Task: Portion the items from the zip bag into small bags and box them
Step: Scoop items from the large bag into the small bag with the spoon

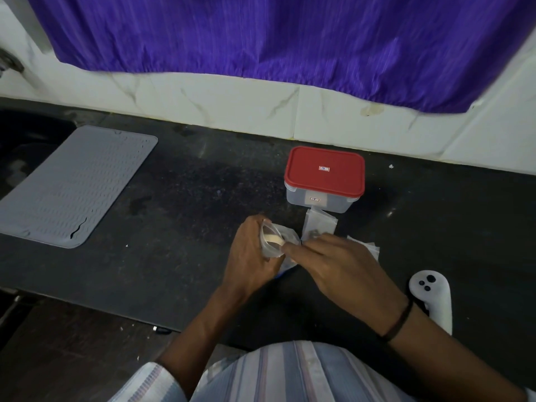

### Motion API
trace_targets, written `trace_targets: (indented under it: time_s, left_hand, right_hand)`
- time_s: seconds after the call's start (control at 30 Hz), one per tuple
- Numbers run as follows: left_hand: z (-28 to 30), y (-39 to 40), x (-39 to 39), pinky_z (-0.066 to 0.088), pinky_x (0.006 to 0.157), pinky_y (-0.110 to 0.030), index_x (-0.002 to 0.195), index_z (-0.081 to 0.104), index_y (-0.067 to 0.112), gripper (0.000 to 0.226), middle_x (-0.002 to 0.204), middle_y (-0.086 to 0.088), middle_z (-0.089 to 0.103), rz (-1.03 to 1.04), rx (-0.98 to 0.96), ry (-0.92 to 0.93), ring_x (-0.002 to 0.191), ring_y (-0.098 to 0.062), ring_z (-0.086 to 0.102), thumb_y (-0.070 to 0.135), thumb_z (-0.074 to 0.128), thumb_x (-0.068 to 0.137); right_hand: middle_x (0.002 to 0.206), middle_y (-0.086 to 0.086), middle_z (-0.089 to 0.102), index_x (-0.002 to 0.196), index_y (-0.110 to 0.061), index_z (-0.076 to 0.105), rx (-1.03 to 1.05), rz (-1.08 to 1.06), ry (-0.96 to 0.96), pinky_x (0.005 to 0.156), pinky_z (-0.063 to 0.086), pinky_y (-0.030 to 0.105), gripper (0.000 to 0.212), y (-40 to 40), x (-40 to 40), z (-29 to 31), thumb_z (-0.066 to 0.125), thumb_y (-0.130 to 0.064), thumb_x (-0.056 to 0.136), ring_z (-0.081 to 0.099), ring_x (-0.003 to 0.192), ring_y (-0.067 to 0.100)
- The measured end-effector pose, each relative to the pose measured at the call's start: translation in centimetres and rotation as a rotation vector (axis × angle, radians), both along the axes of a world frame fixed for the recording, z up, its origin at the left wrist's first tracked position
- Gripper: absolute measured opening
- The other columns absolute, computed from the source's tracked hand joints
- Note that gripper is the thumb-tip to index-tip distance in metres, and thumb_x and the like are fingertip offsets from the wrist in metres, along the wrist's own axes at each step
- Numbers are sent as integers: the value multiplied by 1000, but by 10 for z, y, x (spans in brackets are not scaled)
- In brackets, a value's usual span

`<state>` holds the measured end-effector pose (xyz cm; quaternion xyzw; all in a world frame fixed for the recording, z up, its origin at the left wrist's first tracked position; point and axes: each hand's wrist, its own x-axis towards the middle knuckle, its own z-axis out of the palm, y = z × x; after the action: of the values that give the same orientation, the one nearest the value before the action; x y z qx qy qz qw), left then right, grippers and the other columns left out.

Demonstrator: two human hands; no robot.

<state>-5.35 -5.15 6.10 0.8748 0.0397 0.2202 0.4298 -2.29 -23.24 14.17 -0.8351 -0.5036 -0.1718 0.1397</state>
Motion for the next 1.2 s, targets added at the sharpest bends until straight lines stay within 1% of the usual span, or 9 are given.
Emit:
trace_targets:
  time_s: [0.1,0.2,0.3,0.4,0.53,0.7,0.8,0.97,1.2]
  left_hand:
    - [-2,5,1,45,69,-18,102,45,28,38,91,6,58,79,-60,63,81,-7,59,30,74,78]
    - [1,9,4,46,66,-22,94,44,29,34,87,10,56,192,-76,145,80,-5,58,25,74,79]
    - [-4,12,9,53,72,-35,99,46,23,39,94,5,56,300,-88,225,87,-14,58,34,72,72]
    - [-9,10,11,53,83,-45,108,44,19,53,106,-1,55,300,-113,359,96,-21,57,46,71,72]
    - [-7,7,13,56,84,-46,111,35,23,55,108,0,56,278,-288,549,96,-19,61,47,74,81]
    - [-5,7,16,58,84,-48,117,35,17,52,103,-3,58,306,-346,636,93,-24,63,39,71,85]
    - [-6,7,20,58,86,-50,123,37,16,47,107,-6,58,312,-530,665,96,-24,63,26,67,88]
    - [-12,10,25,58,86,-53,116,41,23,41,111,-8,57,298,-759,673,100,-25,63,6,60,84]
    - [-19,12,22,60,83,-48,111,43,26,40,116,-11,57,257,-882,642,104,-28,63,-3,58,87]
  right_hand:
    - [77,2,68,114,-10,70,154,-35,22,54,50,29,28,-7,0,1,51,-13,94,60,63,15]
    - [78,-3,70,113,-11,70,397,-228,346,59,54,30,32,-9,2,-5,46,-27,97,64,65,8]
    - [75,-8,69,110,-21,69,226,-365,551,60,56,32,33,-3,5,-28,43,-35,96,64,65,5]
    - [78,-3,70,107,-23,68,-13,-414,507,58,47,23,25,8,5,-48,46,-33,98,64,67,11]
    - [84,-1,67,99,-22,63,-175,-472,449,60,48,29,22,22,5,-57,43,-31,99,65,74,18]
    - [85,-1,66,97,-22,59,-164,-525,467,64,52,32,19,26,9,-67,42,-31,99,65,77,18]
    - [86,-2,66,103,-24,60,-137,-521,493,65,56,35,22,22,11,-73,40,-33,100,65,76,17]
    - [75,-4,67,97,-23,64,33,-522,644,65,56,36,20,14,12,-76,45,-31,99,64,69,12]
    - [71,-2,66,97,-20,65,25,-522,809,71,57,37,22,13,19,-71,45,-29,99,64,66,10]
